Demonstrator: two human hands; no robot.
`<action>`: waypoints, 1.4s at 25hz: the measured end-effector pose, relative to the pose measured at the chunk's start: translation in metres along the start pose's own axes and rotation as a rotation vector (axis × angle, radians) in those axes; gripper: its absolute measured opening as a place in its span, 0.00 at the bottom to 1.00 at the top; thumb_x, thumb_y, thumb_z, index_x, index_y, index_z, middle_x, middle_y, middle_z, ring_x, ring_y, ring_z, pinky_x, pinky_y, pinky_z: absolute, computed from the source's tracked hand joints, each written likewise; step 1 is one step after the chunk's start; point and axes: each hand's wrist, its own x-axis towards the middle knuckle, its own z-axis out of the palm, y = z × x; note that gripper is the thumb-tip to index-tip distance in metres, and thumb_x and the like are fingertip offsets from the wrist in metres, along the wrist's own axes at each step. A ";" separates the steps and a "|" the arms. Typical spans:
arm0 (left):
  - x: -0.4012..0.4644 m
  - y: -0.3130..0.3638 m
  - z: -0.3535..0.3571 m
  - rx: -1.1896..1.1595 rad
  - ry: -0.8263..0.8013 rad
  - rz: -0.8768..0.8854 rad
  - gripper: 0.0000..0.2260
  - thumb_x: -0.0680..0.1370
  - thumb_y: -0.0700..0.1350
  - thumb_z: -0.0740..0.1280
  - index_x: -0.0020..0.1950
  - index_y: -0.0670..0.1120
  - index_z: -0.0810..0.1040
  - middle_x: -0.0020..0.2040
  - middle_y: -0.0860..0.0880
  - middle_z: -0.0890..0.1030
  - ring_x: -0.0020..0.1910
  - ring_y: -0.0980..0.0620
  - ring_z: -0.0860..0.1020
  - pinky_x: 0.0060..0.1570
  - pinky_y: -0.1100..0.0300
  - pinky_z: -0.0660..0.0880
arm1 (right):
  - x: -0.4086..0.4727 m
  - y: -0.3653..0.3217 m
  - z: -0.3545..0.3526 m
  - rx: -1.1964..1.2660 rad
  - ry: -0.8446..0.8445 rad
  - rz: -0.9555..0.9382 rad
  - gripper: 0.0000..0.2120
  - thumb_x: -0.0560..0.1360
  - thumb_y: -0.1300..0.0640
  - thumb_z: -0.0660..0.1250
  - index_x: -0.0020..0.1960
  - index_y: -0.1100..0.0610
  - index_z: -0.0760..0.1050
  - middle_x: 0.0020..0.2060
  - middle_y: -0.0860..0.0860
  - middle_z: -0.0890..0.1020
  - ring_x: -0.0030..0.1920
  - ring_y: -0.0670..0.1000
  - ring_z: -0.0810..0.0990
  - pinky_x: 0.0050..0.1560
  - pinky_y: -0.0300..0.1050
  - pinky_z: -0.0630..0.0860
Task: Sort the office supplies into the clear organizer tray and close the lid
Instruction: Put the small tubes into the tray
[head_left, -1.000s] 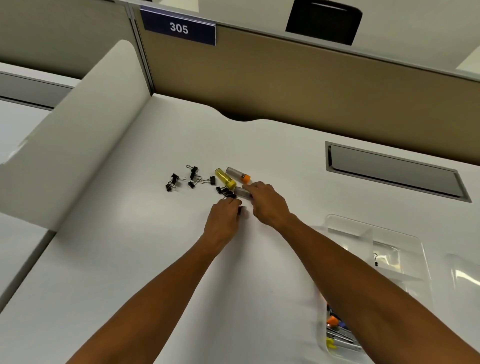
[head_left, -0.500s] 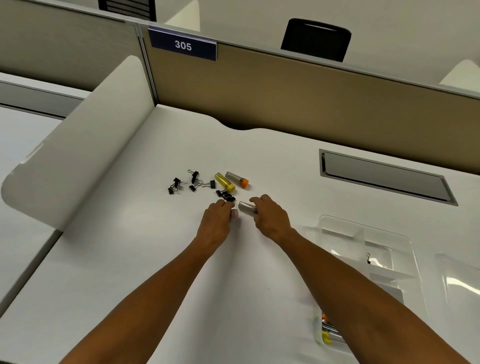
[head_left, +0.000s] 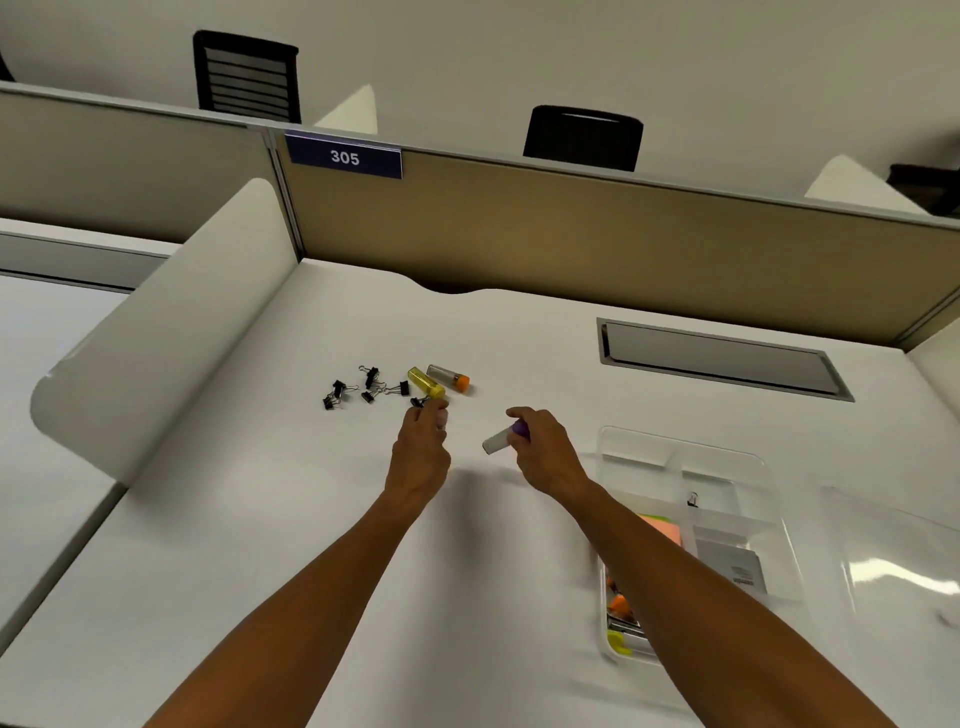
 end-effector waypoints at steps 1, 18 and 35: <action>-0.002 0.004 0.001 -0.034 0.019 -0.006 0.20 0.76 0.30 0.61 0.65 0.46 0.71 0.54 0.50 0.74 0.51 0.53 0.76 0.43 0.70 0.66 | -0.005 0.001 -0.005 0.033 -0.004 0.000 0.15 0.81 0.60 0.61 0.67 0.55 0.72 0.56 0.53 0.76 0.53 0.48 0.74 0.53 0.37 0.68; -0.050 0.085 0.011 -0.547 0.059 -0.070 0.14 0.78 0.55 0.65 0.56 0.46 0.75 0.48 0.49 0.82 0.41 0.54 0.83 0.38 0.62 0.79 | -0.077 0.015 -0.078 0.312 -0.025 -0.049 0.27 0.72 0.35 0.67 0.48 0.61 0.73 0.36 0.55 0.82 0.34 0.50 0.84 0.46 0.54 0.81; -0.056 0.124 0.057 -0.552 -0.138 -0.039 0.13 0.74 0.38 0.72 0.56 0.48 0.76 0.55 0.46 0.80 0.51 0.46 0.81 0.56 0.50 0.79 | -0.090 0.070 -0.133 0.649 0.104 0.073 0.12 0.77 0.51 0.68 0.57 0.56 0.78 0.51 0.56 0.82 0.46 0.53 0.82 0.47 0.48 0.83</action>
